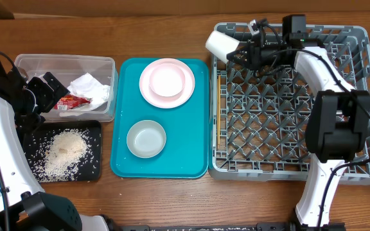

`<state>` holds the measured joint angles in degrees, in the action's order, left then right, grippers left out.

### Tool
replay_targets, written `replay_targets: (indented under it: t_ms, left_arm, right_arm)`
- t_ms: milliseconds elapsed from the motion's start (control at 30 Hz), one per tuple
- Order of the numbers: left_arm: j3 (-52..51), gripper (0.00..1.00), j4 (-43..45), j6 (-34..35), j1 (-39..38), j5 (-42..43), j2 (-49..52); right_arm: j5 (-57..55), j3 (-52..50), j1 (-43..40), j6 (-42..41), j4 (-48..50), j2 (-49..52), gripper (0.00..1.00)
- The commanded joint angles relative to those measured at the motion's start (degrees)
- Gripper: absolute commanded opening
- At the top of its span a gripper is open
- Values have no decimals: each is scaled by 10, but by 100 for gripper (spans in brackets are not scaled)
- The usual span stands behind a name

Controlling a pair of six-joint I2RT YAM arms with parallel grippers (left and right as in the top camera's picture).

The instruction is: Sort waste into correct bins and load items into the dishwasher

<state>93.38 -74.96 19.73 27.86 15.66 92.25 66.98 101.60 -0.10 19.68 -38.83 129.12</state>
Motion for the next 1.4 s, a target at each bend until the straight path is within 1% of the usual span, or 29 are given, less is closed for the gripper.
replay_targets:
  t_ms: [0,33,133,333,400,500,733,867,933,1100,1167,1267,1367]
  left_arm:
    - [12,100,2,6,2,-2,-4]
    - [12,100,2,6,2,-2,-4]
    - [12,100,2,6,2,-2,-4]
    - [12,100,2,6,2,-2,-4]
    - [12,100,2,6,2,-2,-4]
    - [12,100,2,6,2,-2,-4]
    - [12,100,2,6,2,-2,-4]
    - [12,100,2,6,2,-2,-4]
    - [12,100,2,6,2,-2,-4]
    - [12,100,2,6,2,-2,-4]
    - [12,100,2,6,2,-2,-4]
    - [12,100,2,6,2,-2,-4]
    - [12,100,2,6,2,-2,-4]
  right_arm:
    - [-51,0,-12,-1,-32,9,17]
    - [-76,0,-15,-1,-50,9,29]
    - [-105,0,-16,-1,-73,9,33]
    - [-126,1,-23,-2,-105,3,33]
    - [-155,1,-25,-5,-115,-6,33]
    - [-226,1,-26,-40,-122,-32,32]
    - [-325,2,-12,-111,-125,-135,32]
    - [-369,1,18,-138,-140,-184,32]
    - [-396,1,46,-159,-157,-205,32]
    - [-448,0,108,-222,-191,-209,33]
    - [-501,-1,139,-253,-206,-207,34]
    - [-579,-2,181,-292,-213,-201,38]
    - [-653,-6,217,-327,-213,-193,40]
